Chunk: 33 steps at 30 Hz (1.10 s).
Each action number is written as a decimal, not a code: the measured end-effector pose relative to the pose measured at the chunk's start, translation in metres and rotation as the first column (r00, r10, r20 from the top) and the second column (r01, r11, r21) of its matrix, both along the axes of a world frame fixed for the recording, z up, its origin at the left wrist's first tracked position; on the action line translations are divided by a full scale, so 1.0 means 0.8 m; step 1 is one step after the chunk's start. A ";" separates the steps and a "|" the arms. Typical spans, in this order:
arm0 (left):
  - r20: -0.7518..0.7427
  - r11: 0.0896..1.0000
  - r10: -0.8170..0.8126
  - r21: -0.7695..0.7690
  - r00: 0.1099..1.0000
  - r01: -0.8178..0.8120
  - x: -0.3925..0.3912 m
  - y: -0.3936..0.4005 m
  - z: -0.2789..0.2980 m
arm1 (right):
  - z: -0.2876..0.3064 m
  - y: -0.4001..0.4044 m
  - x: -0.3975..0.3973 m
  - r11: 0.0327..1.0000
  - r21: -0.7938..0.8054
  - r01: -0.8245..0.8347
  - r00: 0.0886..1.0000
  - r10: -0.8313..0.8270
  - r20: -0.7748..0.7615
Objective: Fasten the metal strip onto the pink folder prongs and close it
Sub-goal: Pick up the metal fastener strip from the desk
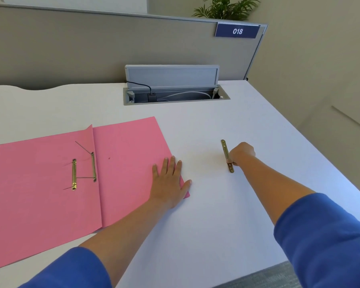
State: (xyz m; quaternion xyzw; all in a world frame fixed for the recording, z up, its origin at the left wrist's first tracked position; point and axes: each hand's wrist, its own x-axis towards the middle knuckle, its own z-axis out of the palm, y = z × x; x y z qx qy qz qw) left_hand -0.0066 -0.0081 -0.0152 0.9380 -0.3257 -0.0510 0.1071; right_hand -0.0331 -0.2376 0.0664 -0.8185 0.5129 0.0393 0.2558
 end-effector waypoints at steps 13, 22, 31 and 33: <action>0.001 1.000 -0.002 0.006 1.000 0.002 0.000 -0.001 0.000 | 0.001 -0.001 0.013 0.999 0.036 0.011 0.997 -0.008 -0.072; -0.009 1.000 0.001 -0.009 1.000 -0.001 0.000 -0.001 0.001 | -0.009 0.003 0.025 0.995 -0.064 -0.075 0.992 0.068 -0.103; 0.001 1.000 0.009 -0.007 1.000 -0.009 0.001 -0.001 0.000 | 0.010 0.011 0.015 0.979 -0.104 -0.173 0.961 0.145 -0.237; 0.001 1.000 0.007 -0.005 1.000 -0.007 0.000 -0.001 0.000 | 0.008 0.016 0.009 0.976 -0.101 -0.191 0.947 0.156 -0.279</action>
